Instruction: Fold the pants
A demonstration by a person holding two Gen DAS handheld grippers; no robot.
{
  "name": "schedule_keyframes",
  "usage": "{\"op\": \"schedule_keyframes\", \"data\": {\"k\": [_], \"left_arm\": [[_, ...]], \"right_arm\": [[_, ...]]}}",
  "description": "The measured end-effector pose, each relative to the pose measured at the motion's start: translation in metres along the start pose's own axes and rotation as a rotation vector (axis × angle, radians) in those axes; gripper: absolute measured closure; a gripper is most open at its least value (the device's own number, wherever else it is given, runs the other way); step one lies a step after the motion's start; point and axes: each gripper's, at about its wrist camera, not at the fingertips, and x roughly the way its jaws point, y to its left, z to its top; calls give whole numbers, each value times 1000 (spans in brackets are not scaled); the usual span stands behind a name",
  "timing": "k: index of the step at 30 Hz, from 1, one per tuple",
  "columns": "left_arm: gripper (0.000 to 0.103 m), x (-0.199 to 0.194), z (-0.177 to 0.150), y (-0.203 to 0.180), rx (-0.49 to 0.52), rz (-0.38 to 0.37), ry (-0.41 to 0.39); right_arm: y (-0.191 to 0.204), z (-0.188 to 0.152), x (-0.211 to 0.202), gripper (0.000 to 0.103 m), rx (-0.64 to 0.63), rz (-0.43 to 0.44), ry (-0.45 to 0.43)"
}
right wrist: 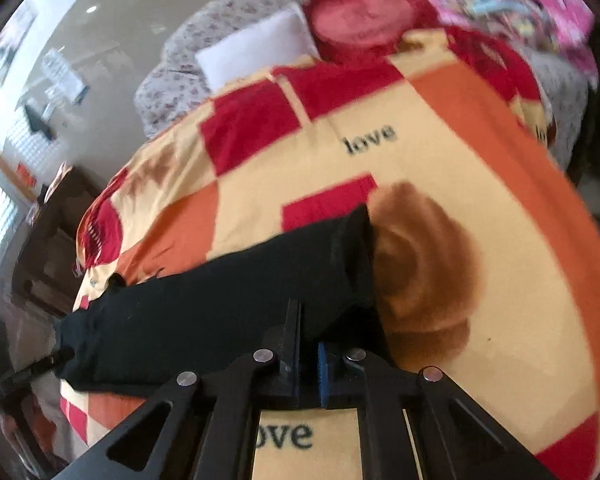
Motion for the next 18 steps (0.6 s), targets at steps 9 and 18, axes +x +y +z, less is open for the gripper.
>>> {"op": "schedule_keyframes", "data": {"k": [9,18], "left_arm": [[55,7,-2,1,-2,1,18],[55,9,-3,3,6,73,-12]], "right_arm": [[-23,-15,14,96,48,-27,101],[-2,8,-31,88,-27,-84,-37]]}}
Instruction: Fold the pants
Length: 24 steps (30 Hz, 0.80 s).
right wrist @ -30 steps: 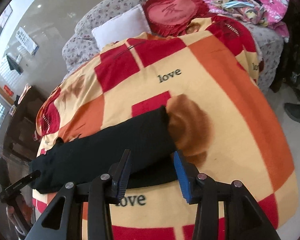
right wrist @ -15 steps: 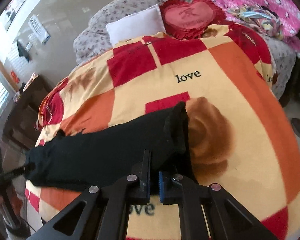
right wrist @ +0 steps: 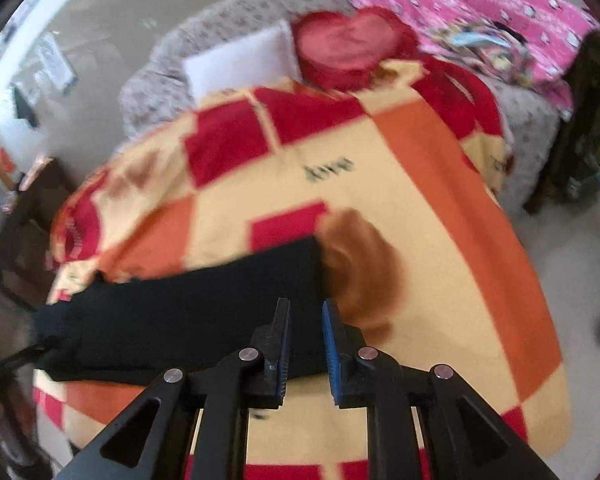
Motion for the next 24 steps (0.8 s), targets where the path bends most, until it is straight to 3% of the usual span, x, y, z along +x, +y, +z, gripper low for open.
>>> {"op": "schedule_keyframes", "data": {"k": [5,8,10,12,15,24], "left_arm": [[55,10,-2,-3,20,64,-7],[55,19,-4,-2,21,81,-1],[54,22,-5,-4,31,96,-9],[54,21,-5,-6,41,113,-9],[54,15,-2,-12,53,119,-26],[54,5,8,-55,137,73,-51]], "right_arm": [[32,-1,40,88,-83,41,64],[41,-10,71,88,-113,5,159],[47,-12,70,86,-143,-17,131],[49,-10,67,86,-136,4,156],[56,-8,57,85,-141,24,126],[70,-1,53,80,8,272,104]]}}
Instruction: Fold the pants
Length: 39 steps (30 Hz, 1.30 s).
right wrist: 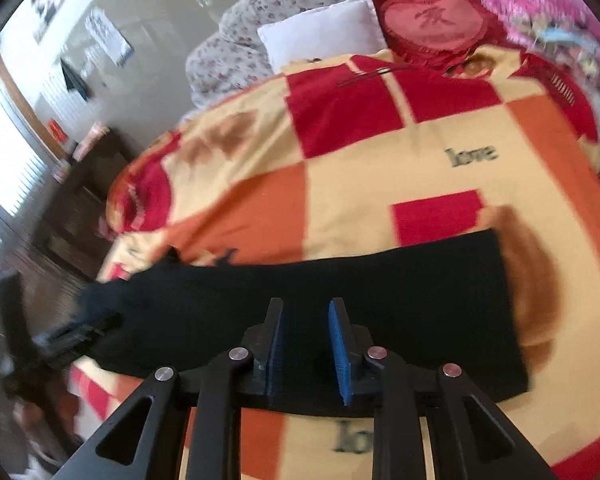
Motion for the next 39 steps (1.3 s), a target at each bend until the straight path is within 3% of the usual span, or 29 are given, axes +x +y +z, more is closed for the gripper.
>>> {"op": "schedule_keyframes", "data": {"k": [6,13,16,22,39], "left_arm": [[54,3,4,-25,54,-11,14],[54,0,6,-36,66,-27,5],[54,2,4,-38,74,-32,10],[54,13,3,-35,33,-112,51],[54,29,6,-57,97,-93,50]], "right_arm": [[2,-4,12,79,17,19,37],[-2,-1,7,76,25,41,23],[-5,-2,9,76,12,15,44],[-3,-1,9,76,-42,-90,58],[-29,-2,-18,69,-23,-162,42]]}}
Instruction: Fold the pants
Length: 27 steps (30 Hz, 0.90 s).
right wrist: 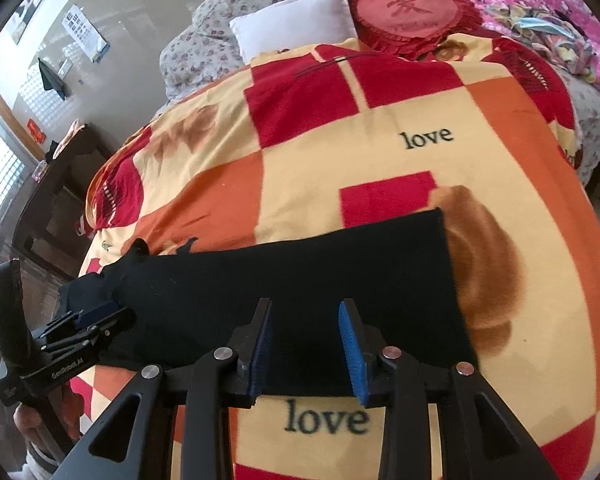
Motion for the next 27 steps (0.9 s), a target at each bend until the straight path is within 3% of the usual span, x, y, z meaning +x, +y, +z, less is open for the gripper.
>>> {"op": "schedule_keyframes", "data": {"k": [11,12,14,24,27], "left_arm": [[54,17,21,-34,71,-59,34],[49,18,24,-39,81,-70,39],[39,23,31,-51,102,-114,53],[38,61,77,-130,252,-286,140],[38,73,85,-155,307,-306,155]], "right_arm": [[-38,-18,-13,63,55,-64,-2],[-41,-19,-13,63,65,-59,0],[-49,-22,-14,63,84,-33,-4],[-60,-31,-17,60,100,35,-45],[-62,-35,-27,60,85,18,-99]]}}
